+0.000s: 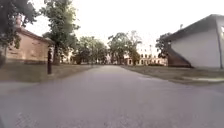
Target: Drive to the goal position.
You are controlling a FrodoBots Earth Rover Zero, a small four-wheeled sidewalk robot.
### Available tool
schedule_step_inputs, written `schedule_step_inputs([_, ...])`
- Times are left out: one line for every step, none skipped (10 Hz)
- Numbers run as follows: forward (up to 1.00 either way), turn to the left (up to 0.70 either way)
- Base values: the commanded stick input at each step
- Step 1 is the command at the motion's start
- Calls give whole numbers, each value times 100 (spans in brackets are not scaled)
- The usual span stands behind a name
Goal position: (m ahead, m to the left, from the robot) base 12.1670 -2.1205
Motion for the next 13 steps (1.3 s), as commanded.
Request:
schedule_step_inputs([45,0])
schedule_step_inputs([45,0])
schedule_step_inputs([45,0])
schedule_step_inputs([45,0])
schedule_step_inputs([45,0])
schedule_step_inputs([45,0])
schedule_step_inputs([45,0])
schedule_step_inputs([45,0])
schedule_step_inputs([45,0])
schedule_step_inputs([45,0])
schedule_step_inputs([45,0])
schedule_step_inputs([45,0])
schedule_step_inputs([45,0])
